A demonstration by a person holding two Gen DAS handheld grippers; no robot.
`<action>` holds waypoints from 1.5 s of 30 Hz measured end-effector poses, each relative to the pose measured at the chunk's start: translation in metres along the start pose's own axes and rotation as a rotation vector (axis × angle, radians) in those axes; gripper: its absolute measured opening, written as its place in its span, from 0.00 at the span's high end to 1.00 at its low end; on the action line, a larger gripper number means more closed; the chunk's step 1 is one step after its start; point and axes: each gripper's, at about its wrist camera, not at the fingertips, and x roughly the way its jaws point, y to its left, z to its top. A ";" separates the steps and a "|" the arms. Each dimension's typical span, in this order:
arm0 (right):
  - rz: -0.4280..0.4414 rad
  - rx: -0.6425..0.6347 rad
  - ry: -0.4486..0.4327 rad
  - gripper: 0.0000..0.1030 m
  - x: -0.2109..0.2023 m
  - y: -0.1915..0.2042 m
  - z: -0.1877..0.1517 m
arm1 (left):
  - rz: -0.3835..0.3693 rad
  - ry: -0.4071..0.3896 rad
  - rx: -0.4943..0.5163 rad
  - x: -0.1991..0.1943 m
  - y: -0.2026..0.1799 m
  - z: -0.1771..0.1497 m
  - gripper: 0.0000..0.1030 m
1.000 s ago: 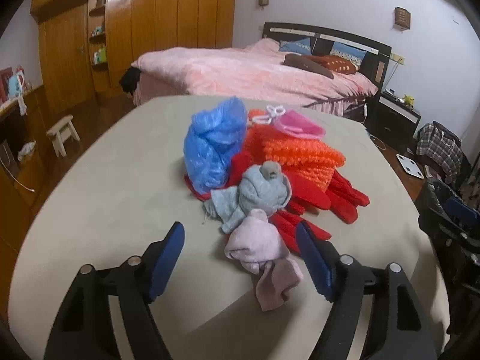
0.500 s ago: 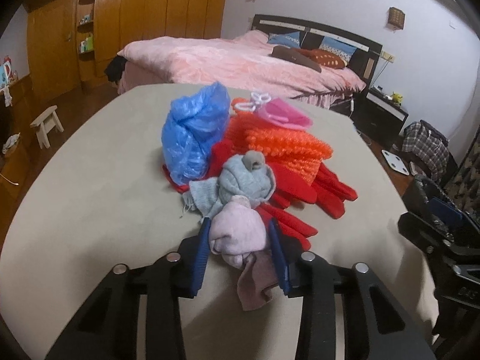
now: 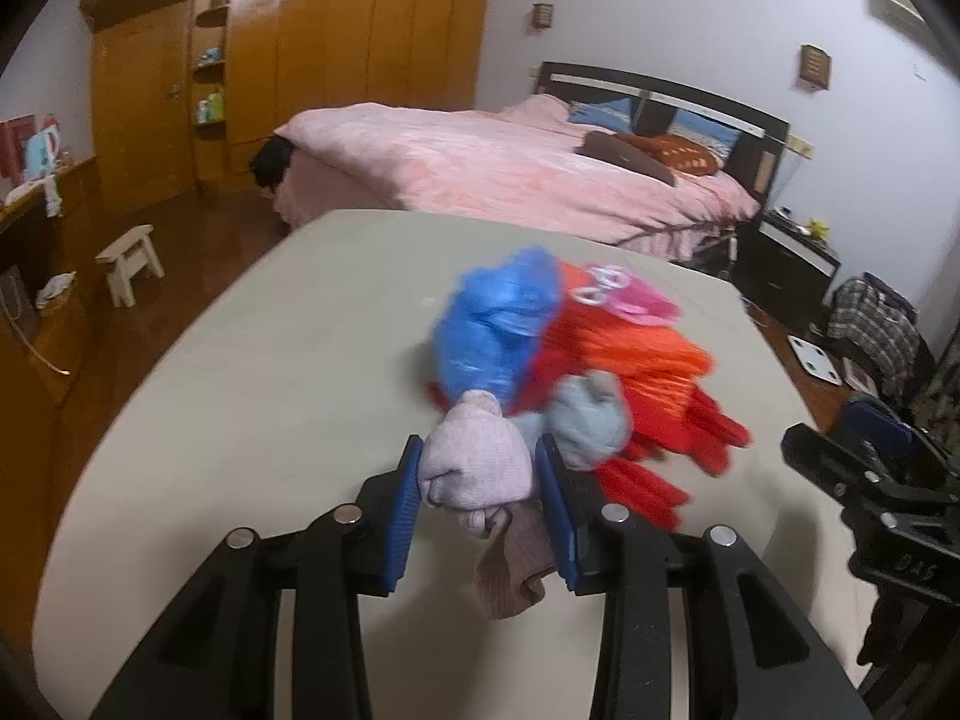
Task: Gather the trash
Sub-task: 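Grasp the pink sock with the left gripper while the right grasps the grey sock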
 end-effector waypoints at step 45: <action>0.184 -0.047 0.107 0.55 0.044 0.071 0.020 | 0.078 0.002 -0.028 0.007 0.058 0.002 0.64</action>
